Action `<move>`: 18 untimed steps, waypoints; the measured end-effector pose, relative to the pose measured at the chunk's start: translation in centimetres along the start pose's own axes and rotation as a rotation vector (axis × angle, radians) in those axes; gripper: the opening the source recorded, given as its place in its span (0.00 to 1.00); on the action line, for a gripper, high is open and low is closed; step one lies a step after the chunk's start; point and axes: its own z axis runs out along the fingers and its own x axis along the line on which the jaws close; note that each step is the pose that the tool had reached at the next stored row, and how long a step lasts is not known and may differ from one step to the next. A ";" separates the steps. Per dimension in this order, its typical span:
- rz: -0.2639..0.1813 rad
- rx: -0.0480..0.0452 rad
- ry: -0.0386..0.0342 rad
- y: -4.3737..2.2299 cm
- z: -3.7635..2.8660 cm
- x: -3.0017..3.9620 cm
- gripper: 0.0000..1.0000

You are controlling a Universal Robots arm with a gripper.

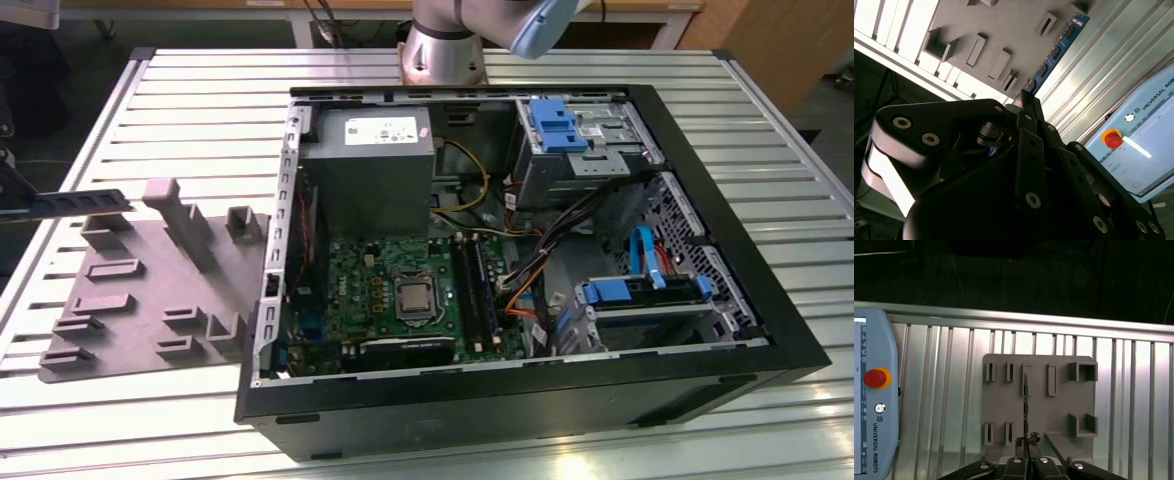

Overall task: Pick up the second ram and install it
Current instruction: 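Pick up the second ram and move it above second insertion slot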

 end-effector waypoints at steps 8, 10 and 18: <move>0.000 0.0001 0.0000 -0.68 -0.03 0.03 0.12; 0.000 0.0001 0.0000 -0.80 -0.04 0.03 0.12; 0.000 0.0000 0.0000 -1.39 -0.08 0.06 0.12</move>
